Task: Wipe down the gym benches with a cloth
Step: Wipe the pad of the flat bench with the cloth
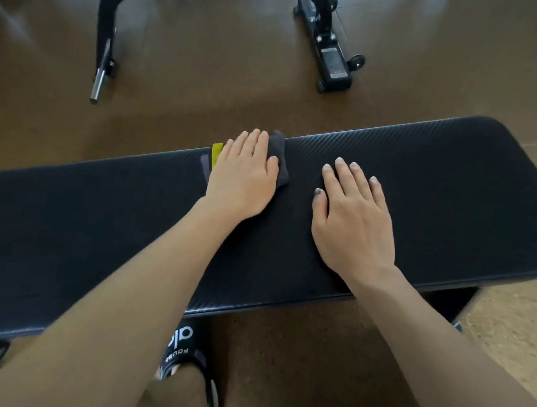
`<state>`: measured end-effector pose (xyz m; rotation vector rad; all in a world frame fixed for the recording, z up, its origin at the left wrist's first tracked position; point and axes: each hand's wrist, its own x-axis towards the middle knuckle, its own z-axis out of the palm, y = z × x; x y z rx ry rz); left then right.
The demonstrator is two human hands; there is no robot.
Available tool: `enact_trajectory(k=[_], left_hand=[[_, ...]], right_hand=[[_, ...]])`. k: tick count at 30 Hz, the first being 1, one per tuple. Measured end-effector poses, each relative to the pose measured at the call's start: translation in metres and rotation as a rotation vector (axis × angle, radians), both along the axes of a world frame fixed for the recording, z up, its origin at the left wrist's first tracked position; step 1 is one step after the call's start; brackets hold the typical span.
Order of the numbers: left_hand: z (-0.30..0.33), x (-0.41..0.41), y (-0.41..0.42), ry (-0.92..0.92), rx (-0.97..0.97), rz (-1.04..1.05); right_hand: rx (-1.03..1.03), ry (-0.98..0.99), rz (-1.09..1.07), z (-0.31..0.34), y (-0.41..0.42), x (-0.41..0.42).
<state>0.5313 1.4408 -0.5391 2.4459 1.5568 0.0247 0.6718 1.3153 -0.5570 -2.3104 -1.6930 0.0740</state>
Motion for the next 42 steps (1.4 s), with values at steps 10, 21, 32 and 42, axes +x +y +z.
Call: enact_trajectory(k=[10,21,32,42], left_hand=[[0.002,-0.007,-0.058,0.007,-0.001,-0.152],[0.010,-0.014,-0.154,0.062,-0.050,-0.301],[0.002,0.050,-0.104,0.015,0.008,-0.273],[-0.002,0.005,-0.159,0.026,0.086,-0.523]], right_hand=[[0.071,0.022,-0.010,-0.001,0.013,0.000],[0.008,-0.023,-0.025,0.004,-0.014,0.055],[0.110,0.029,-0.065,0.001,-0.019,0.064],[0.158,0.052,-0.042,-0.002,-0.020,0.067]])
